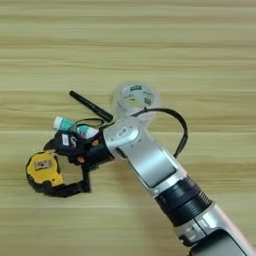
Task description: Move the objects on the table
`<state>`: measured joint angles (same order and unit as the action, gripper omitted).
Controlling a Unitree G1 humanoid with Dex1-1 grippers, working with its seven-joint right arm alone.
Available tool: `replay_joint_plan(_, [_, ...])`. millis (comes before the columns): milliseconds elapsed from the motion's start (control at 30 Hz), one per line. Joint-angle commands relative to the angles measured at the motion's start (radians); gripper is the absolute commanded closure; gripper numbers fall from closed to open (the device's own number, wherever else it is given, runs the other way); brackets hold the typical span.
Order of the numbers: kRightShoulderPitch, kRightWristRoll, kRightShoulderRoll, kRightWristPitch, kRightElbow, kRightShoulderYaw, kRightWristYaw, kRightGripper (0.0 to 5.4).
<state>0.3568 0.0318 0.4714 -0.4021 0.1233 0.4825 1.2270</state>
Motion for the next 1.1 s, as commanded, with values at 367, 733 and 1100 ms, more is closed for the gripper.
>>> replay_joint_plan(367, [0.103, -0.086, -0.057, 0.052, -0.028, 0.012, -0.114, 0.03])
replay_joint_plan(733, [0.112, -0.099, -0.042, 0.0, -0.06, 0.045, -0.082, 0.03])
replay_joint_plan(1100, [0.125, -0.102, -0.056, 0.0, -0.116, 0.038, -0.073, 0.18])
